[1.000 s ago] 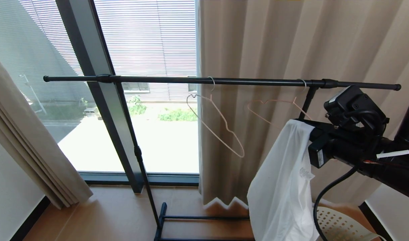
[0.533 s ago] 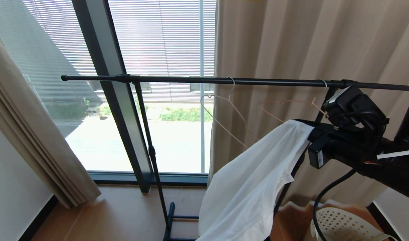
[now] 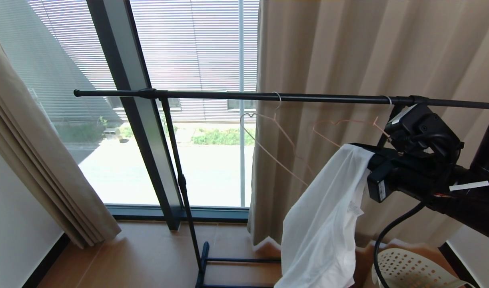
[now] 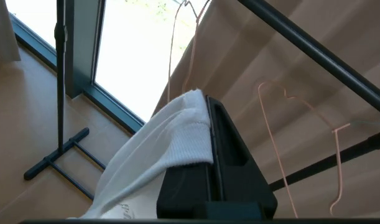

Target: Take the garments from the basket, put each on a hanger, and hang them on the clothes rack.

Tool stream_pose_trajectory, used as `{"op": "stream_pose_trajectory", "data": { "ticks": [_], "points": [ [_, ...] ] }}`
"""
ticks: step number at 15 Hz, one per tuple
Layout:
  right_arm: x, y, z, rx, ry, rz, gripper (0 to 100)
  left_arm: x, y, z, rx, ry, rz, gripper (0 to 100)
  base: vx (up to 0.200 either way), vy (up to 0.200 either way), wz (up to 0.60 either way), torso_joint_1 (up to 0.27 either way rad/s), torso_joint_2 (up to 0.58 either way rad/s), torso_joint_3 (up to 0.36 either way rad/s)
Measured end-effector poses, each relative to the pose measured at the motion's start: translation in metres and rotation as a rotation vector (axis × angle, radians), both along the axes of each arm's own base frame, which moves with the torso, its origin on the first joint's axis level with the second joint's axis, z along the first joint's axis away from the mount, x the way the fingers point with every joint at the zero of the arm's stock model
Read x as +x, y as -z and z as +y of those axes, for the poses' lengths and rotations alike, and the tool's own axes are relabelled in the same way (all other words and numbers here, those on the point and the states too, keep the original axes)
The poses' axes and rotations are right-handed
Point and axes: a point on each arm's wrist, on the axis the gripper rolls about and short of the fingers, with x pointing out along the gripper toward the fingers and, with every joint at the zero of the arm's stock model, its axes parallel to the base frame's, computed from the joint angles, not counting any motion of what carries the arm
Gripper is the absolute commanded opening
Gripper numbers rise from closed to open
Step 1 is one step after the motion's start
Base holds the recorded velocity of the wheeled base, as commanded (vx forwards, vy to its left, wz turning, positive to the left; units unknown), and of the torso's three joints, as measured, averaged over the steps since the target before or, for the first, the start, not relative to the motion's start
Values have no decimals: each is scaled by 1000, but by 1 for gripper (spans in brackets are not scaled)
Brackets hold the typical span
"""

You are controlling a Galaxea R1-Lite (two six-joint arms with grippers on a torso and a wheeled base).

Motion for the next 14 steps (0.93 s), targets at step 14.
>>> {"op": "stream_pose_trajectory", "data": {
  "ticks": [14],
  "points": [
    [-13,0,1,77,-21,-64,0,2,-2,0,143,-67,-12,100,0,0,0,0,0,0]
  ]
}}
